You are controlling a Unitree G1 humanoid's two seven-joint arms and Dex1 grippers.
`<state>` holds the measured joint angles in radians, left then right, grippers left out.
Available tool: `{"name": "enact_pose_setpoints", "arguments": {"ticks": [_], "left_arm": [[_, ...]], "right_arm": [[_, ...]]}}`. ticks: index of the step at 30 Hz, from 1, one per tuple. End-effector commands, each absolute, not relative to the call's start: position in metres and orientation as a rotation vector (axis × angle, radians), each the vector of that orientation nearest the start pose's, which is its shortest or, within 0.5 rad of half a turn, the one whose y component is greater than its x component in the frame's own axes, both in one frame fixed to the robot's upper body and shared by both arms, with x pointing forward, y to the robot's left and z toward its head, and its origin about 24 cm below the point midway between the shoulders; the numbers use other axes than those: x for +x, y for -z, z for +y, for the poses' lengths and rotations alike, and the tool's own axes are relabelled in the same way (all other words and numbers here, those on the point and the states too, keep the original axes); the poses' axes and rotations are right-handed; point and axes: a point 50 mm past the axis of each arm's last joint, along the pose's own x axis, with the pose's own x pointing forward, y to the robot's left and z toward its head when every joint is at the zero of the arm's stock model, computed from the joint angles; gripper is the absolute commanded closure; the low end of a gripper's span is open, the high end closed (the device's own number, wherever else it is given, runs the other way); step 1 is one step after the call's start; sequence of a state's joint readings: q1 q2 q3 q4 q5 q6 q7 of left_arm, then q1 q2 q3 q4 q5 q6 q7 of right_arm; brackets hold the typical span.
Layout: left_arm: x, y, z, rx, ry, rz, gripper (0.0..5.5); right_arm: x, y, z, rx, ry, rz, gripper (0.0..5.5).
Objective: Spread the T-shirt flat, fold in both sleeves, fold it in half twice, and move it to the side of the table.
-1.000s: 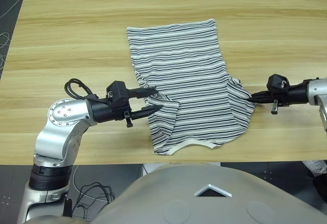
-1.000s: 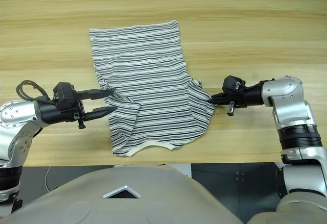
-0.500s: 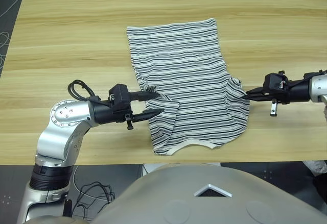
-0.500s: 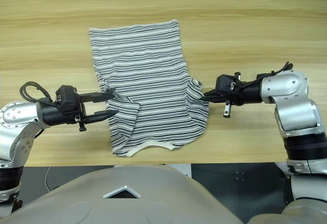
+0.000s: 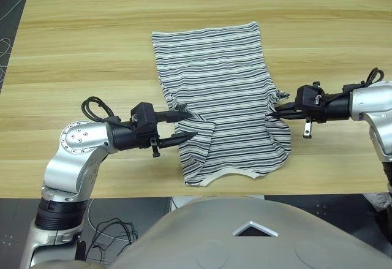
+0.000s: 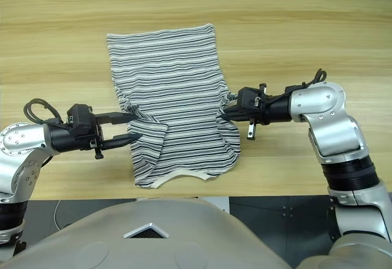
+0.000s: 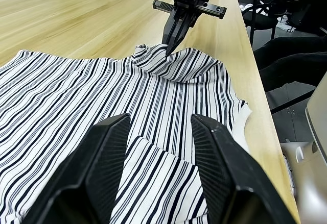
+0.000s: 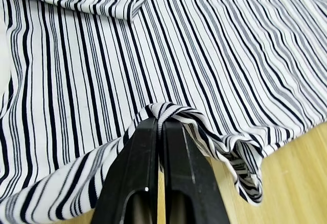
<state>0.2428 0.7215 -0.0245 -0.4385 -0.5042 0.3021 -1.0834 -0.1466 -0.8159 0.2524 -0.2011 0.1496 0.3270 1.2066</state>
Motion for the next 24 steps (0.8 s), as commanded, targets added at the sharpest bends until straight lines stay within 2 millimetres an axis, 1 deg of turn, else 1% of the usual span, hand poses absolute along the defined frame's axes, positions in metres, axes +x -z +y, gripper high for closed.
{"name": "enact_pose_setpoints", "arguments": {"ticks": [1,5,15,18,21,24], "left_arm": [[0.169,-0.087,0.187,0.119,1.286,0.295,3.26],[0.169,-0.087,0.187,0.116,1.285,0.295,3.26],[0.171,-0.087,0.186,0.117,1.283,0.292,3.26],[0.171,-0.088,0.186,0.118,1.282,0.292,3.26],[0.171,-0.088,0.186,0.118,1.282,0.292,3.26],[0.171,-0.087,0.187,0.114,1.282,0.292,3.26]], "right_arm": [[0.231,-0.084,-0.177,-0.555,-1.372,0.499,5.37],[0.231,-0.079,-0.169,-0.542,-1.385,0.504,5.37],[0.226,-0.062,-0.157,-0.507,-1.417,0.548,5.37],[0.226,-0.057,-0.157,-0.499,-1.414,0.569,4.9],[0.226,-0.056,-0.155,-0.497,-1.417,0.56,4.32],[0.228,-0.061,-0.152,-0.461,-1.412,0.531,4.26]]}}
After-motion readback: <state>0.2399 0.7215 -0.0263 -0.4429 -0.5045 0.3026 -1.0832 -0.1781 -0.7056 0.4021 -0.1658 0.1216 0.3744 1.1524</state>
